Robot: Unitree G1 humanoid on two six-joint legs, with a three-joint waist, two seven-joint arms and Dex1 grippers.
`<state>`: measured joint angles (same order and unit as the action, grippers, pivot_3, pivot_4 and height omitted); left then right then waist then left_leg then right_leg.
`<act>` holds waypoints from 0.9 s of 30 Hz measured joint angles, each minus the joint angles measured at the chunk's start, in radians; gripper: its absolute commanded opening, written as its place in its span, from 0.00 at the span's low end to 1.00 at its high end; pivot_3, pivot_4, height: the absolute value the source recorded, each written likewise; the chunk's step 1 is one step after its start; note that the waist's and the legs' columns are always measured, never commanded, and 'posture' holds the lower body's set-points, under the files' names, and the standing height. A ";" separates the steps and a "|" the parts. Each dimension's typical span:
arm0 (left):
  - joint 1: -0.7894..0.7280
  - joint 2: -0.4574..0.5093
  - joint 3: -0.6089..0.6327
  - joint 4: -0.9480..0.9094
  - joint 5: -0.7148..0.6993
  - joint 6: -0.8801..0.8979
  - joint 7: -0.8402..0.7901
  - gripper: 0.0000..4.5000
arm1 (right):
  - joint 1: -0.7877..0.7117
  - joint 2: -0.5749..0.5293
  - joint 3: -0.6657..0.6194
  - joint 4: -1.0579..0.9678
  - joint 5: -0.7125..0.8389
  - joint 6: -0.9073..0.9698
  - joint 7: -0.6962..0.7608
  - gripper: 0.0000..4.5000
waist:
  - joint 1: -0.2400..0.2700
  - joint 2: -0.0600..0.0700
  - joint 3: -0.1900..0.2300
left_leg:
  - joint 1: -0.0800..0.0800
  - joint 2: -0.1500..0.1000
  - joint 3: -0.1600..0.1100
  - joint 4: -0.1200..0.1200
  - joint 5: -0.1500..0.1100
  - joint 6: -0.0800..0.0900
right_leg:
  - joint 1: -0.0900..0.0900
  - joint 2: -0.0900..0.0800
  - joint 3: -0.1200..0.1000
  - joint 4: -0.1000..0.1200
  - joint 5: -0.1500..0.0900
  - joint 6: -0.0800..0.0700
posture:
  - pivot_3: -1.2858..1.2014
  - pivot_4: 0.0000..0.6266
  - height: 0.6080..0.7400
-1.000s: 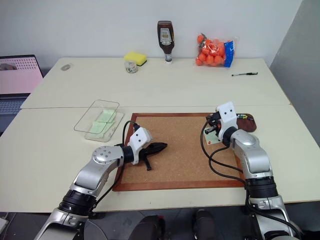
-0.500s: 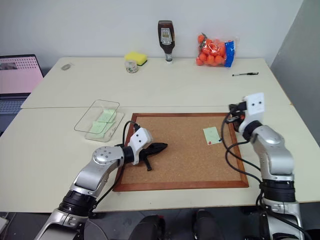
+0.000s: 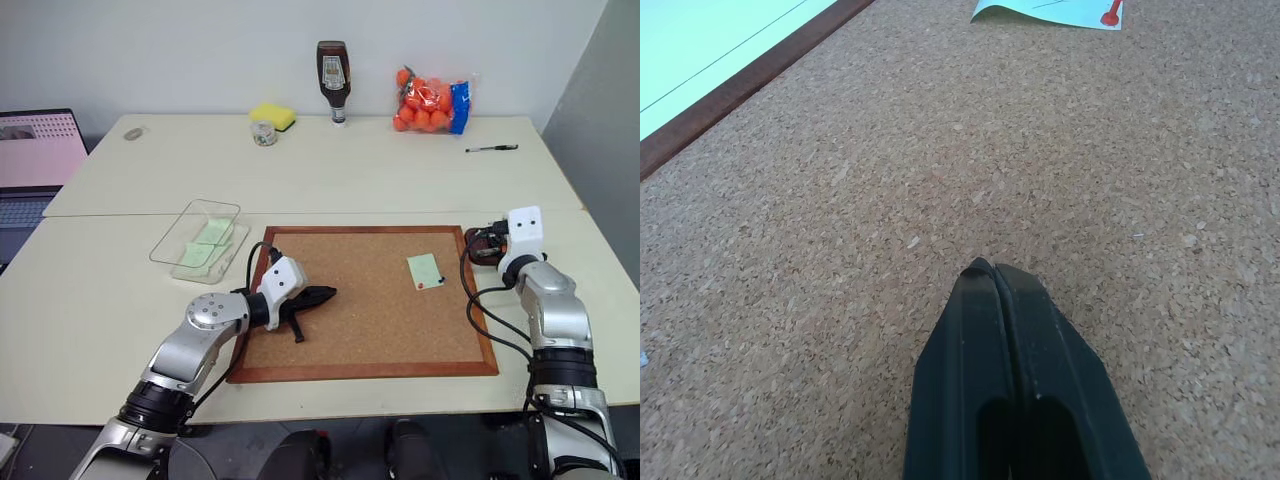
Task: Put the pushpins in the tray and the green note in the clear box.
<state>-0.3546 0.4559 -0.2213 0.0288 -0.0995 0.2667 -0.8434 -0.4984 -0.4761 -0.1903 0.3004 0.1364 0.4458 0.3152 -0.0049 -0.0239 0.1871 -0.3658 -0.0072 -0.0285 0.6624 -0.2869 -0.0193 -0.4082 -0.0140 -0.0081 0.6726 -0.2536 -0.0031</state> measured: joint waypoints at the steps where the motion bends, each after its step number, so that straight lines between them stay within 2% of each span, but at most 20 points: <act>1: 0.000 0.000 0.000 0.000 0.000 -0.001 0.000 0.00 | 0.000 0.002 0.000 0.012 -0.001 -0.007 -0.005 0.28 | 0.000 0.000 0.000 | 0.000 0.000 0.000 0.000 0.000 0.000 | 0.000 0.000 0.000 0.000 0.000 0.000 | 0.52 0.24 1.00; 5: 0.000 0.000 0.000 0.000 0.002 -0.003 0.000 0.00 | -0.001 0.004 0.000 0.023 -0.003 -0.030 -0.014 0.47 | 0.000 0.000 0.000 | 0.000 0.000 0.000 0.000 0.000 0.000 | 0.000 0.000 0.000 0.000 0.000 0.000 | 0.52 0.24 1.00; 13: 0.000 0.000 -0.002 0.004 0.003 -0.012 -0.001 0.00 | 0.031 0.012 -0.031 -0.060 0.025 -0.048 -0.018 0.47 | 0.000 0.000 0.000 | 0.000 0.000 0.000 0.000 0.000 0.000 | 0.000 0.000 0.000 0.000 0.000 0.000 | 0.52 0.24 1.00; 19: -0.001 0.000 -0.005 0.007 0.003 -0.016 -0.002 0.00 | 0.196 0.012 -0.052 -0.317 0.081 -0.050 0.031 0.47 | 0.003 0.000 0.000 | 0.000 0.000 -0.001 0.000 0.000 0.000 | 0.000 0.000 -0.001 0.000 0.000 0.000 | 0.52 0.24 1.00; 23: 0.000 0.002 -0.005 0.009 0.003 -0.015 -0.001 0.00 | 0.339 -0.003 0.002 -0.446 0.080 -0.045 0.082 0.47 | 0.002 0.000 0.000 | 0.000 0.000 -0.001 0.000 0.000 0.000 | 0.000 0.000 0.000 0.000 0.000 0.000 | 0.52 0.24 1.00; 27: -0.001 0.003 -0.004 0.014 0.004 -0.016 -0.001 0.00 | 0.378 0.040 0.051 -0.550 0.097 0.002 0.086 0.47 | 0.000 0.000 0.000 | 0.001 0.000 -0.001 0.000 0.000 0.000 | 0.000 0.000 -0.001 0.001 0.000 0.000 | 0.52 0.24 1.00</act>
<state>-0.3552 0.4587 -0.2256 0.0428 -0.0958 0.2506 -0.8447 -0.1201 -0.4357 -0.1394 -0.2492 0.2329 0.4479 0.4008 -0.0048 -0.0234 0.1868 -0.3647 -0.0070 -0.0295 0.6629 -0.2868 -0.0192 -0.4079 -0.0138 -0.0089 0.6738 -0.2537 -0.0027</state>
